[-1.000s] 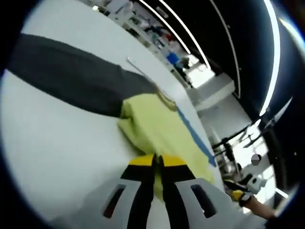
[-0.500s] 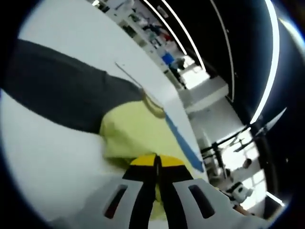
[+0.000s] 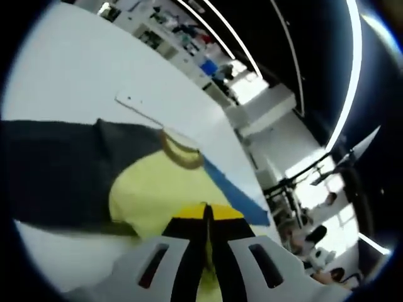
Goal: Fold the garment on the visible template until the final outline fits inside the template.
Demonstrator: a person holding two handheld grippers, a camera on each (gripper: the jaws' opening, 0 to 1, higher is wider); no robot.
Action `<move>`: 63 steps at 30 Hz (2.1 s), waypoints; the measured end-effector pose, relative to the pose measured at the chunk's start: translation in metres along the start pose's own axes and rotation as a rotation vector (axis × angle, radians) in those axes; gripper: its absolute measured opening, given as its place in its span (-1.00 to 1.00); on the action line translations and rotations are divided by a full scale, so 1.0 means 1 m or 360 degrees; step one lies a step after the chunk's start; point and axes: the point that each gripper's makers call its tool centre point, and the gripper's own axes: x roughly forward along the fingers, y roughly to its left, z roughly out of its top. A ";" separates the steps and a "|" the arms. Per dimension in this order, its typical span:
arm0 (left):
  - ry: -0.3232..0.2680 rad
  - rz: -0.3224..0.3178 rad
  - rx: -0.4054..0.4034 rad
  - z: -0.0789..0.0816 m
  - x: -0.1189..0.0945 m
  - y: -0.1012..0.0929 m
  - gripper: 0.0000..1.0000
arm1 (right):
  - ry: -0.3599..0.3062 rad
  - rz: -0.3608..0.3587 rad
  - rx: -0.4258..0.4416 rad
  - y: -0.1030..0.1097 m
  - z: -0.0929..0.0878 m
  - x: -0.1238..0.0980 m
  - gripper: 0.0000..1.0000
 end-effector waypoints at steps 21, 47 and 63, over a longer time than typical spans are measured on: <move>0.0012 0.0180 0.0095 0.003 0.041 0.042 -1.00 | 0.0020 -0.0046 0.0088 0.002 -0.011 -0.004 0.15; -0.0084 0.0056 0.0352 -0.001 -0.012 0.018 -0.41 | 0.0007 0.0020 0.0046 0.017 -0.001 0.006 0.16; -0.0024 0.0191 0.0165 -0.052 -0.039 0.060 -0.51 | 0.0001 0.0051 0.0033 0.024 0.000 0.010 0.16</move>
